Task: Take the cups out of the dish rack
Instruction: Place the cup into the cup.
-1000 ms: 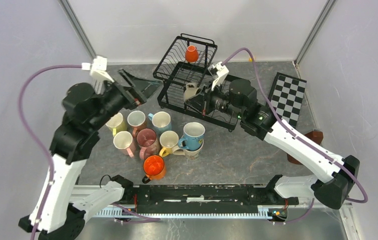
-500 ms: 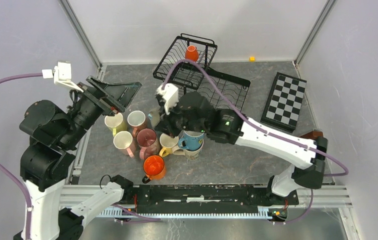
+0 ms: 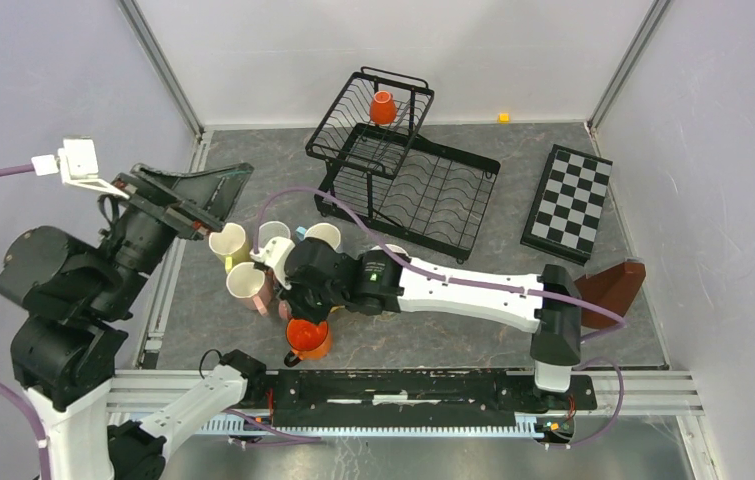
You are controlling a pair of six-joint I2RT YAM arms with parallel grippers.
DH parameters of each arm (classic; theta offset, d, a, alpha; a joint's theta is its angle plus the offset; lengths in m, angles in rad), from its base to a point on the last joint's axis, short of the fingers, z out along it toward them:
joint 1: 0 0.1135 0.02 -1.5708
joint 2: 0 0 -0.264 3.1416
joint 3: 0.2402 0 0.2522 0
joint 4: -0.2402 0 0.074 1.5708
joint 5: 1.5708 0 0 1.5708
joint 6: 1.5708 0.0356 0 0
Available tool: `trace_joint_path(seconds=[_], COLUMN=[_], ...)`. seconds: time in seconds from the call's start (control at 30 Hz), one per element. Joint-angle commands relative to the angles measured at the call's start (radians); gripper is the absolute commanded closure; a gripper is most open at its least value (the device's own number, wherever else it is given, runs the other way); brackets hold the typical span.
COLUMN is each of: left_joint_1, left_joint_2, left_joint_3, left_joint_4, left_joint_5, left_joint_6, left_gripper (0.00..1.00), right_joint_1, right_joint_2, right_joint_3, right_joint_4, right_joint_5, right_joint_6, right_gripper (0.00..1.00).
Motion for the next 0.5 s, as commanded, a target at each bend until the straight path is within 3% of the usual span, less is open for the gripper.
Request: trace_joint_path(seconds=[0.0, 0.47], left_joint_1=[0.005, 0.004], left_joint_2=[-0.018, -0.030], left_joint_3=[0.041, -0.004], left_joint_4=[0.020, 0.035], left_joint_5=[-0.057, -0.049], left_joint_6=[0.059, 0.055], left_gripper=[0.00, 0.00], right_joint_1=[0.020, 0.054], right_joint_2=[0.017, 0.120], right_joint_3=[0.017, -0.032], right_joint_4=[0.033, 0.035], right_joint_5=[0.009, 0.012], right_joint_6=[-0.010, -0.016], right_gripper=[1.00, 1.00])
